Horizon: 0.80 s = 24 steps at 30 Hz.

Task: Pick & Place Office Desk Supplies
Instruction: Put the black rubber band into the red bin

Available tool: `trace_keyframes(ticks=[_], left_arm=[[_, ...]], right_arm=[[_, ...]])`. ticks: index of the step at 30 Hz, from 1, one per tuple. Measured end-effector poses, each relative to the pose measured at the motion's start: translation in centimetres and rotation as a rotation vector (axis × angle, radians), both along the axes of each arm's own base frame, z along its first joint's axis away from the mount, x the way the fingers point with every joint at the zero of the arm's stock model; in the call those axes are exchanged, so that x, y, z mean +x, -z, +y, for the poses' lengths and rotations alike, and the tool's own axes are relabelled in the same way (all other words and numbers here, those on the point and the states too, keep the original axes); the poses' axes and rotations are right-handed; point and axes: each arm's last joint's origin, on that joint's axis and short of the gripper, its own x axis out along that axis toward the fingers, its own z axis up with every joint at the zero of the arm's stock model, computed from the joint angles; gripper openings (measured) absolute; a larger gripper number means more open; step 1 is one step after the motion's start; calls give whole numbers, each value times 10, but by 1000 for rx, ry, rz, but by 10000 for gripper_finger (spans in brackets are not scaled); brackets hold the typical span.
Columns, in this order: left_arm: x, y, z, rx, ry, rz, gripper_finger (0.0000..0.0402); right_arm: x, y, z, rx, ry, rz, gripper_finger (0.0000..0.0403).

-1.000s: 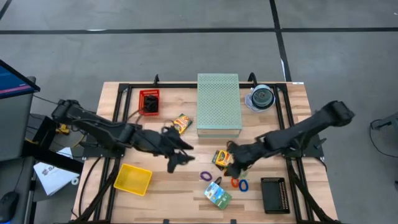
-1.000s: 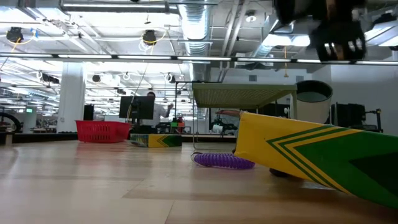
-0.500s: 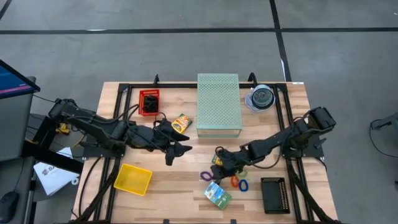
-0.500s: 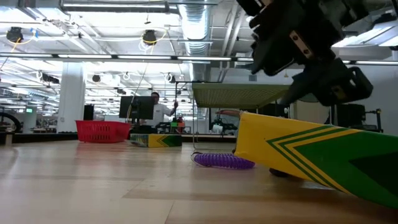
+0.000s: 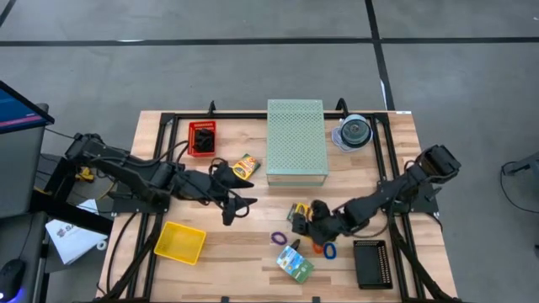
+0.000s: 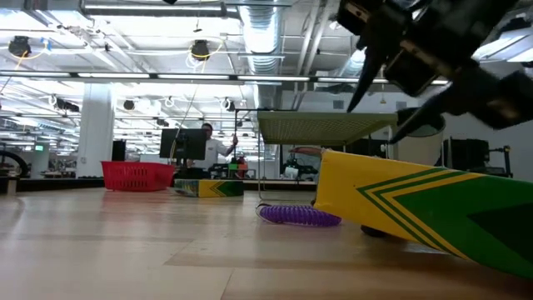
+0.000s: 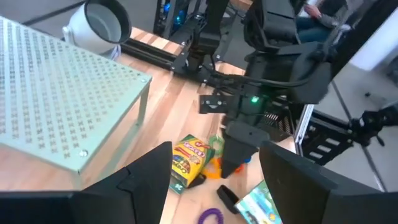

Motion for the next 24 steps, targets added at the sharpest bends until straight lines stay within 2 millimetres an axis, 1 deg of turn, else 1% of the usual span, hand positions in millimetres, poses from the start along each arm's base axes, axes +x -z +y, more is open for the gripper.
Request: trace_keyframes(ticks=[2,3,5,8,10,12,14,17,20,24], left_arm=[[1,0,1,25,16,3,237],[-1,-1,2,41,26,3,237],[-4,-4,2,68,40,-2,237],[-11,-10,4,87,52,-18,237],[-13,-18,5,94,56,-69,237],[-20,-21,7,122,65,-64,237],[-24,-28,9,128,67,-102,237],[-33,-35,13,124,61,-130,237],[-41,-40,16,123,56,-147,237],[-50,-46,19,113,52,-176,237]], right_arm=[[-1,-4,11,27,64,-12,202],[3,-7,17,51,89,-22,202],[5,-11,24,56,122,24,202],[18,-19,34,63,166,80,202],[29,-22,36,53,191,121,202],[41,-21,33,51,210,158,202],[53,-20,32,56,229,159,202],[68,-12,28,79,252,172,202],[74,-2,27,101,255,221,202],[67,-1,29,109,240,292,202]])
